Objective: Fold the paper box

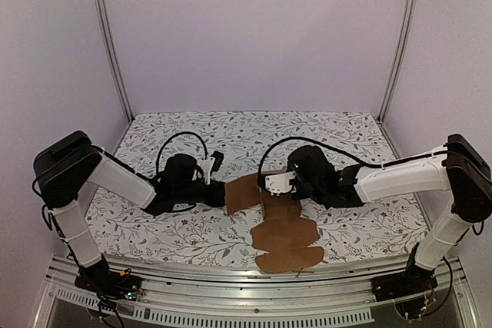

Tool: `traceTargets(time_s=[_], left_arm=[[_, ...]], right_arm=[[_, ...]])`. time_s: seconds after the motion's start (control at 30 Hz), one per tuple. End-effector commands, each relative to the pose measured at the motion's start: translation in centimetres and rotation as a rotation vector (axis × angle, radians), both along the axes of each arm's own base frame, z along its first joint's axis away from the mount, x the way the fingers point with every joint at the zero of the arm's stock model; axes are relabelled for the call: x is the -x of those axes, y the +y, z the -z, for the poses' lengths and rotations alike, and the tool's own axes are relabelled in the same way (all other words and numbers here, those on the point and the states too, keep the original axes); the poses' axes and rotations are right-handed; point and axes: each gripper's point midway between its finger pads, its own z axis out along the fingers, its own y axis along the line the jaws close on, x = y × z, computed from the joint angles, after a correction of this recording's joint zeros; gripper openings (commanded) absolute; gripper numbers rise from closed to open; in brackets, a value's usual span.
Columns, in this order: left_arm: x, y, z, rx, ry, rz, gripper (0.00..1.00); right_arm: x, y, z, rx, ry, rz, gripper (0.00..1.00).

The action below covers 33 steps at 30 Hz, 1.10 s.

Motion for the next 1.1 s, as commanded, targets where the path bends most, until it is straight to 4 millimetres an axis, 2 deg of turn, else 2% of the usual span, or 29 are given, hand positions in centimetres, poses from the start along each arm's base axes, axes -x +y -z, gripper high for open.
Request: traceTargets(time_s=[0.0,0.23,0.33,0.5,0.63,0.8,0.93,1.07], left_arm=[[2.1,-2.7,-0.2,-0.017,-0.046,0.140,0.46],[3.1,-2.9,-0.1,-0.005,-0.072,0.130,0.47],[4.2,-3.3,-0.7,0.050,-0.081,0.157,0.49],[6.5,-5.2,-1.7,0.068,-0.133,0.240,0.51],[7.3,-5.8,-2.3,0.074,-0.134,0.249,0.49],[8.5,-6.1,-4.4,0.094,-0.155,0.260,0.51],[10.6,-7.2,-6.0,0.125,-0.149,0.334,0.54],[11.6,-8.6,-6.1,0.092,-0.151,0.373,0.55]], right_arm=[[-0.2,0.3,-1.7,-0.049,-0.128,-0.032,0.00],[0.6,-0.1,0.3,-0.023,-0.128,-0.068,0.00],[1.2,-0.3,0.1,-0.039,-0.143,-0.081,0.00],[2.4,-0.8,0.5,-0.053,-0.159,-0.112,0.00],[3.2,-1.1,0.5,-0.075,-0.191,-0.125,0.00],[3.8,-1.7,0.8,-0.080,-0.231,-0.130,0.00],[4.1,-2.0,1.0,-0.079,-0.232,-0.126,0.00],[4.8,-2.1,0.2,-0.117,-0.232,-0.130,0.00]])
